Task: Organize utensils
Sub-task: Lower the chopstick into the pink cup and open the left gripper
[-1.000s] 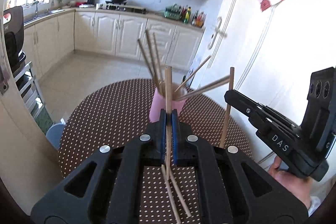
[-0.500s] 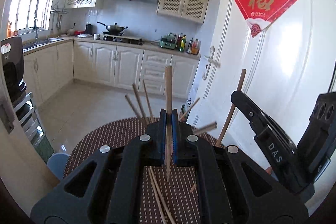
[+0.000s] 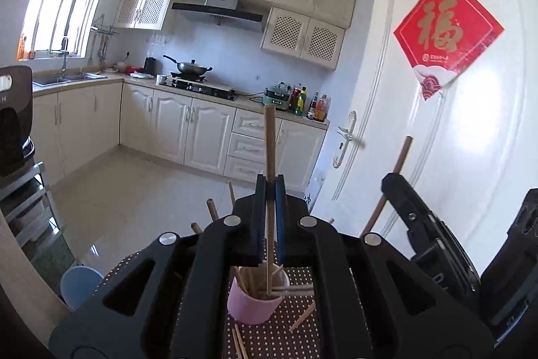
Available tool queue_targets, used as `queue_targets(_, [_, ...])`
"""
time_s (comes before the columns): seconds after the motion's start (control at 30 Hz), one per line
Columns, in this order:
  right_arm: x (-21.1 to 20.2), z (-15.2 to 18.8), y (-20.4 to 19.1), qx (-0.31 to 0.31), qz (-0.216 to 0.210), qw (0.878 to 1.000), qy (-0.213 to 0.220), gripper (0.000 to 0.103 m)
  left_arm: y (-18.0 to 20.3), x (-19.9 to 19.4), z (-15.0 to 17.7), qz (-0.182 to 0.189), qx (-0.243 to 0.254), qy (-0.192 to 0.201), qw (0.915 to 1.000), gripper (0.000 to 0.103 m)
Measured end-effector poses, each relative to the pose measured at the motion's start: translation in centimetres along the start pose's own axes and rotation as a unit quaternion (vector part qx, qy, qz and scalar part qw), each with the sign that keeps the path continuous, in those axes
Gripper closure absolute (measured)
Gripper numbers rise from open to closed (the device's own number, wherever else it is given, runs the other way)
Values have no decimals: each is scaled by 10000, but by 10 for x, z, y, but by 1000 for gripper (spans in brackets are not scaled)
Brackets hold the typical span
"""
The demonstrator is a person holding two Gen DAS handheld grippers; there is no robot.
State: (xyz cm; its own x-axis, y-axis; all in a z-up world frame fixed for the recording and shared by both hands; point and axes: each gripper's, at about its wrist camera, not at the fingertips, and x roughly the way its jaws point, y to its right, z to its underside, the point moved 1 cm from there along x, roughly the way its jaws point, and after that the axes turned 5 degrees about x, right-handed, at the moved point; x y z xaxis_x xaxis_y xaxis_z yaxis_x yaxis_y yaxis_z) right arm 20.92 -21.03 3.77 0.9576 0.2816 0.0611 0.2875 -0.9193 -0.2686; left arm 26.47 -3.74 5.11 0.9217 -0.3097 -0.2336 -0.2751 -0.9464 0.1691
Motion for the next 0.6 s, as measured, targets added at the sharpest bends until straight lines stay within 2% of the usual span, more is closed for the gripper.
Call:
queue_targets(0.17, [9,0,1,-1,58,9999,150,99,-5,23,8,-13,11,-64,10000,98])
queue_targets(0.33, [15,2,-3,-164,298,9985,433,99,-11,37,24,85,59,-196,9998,98])
queue_targets(0.6, [29,15,-1,-244,370,9980,454,99,-15,50,43,235,82,-422,9988,97])
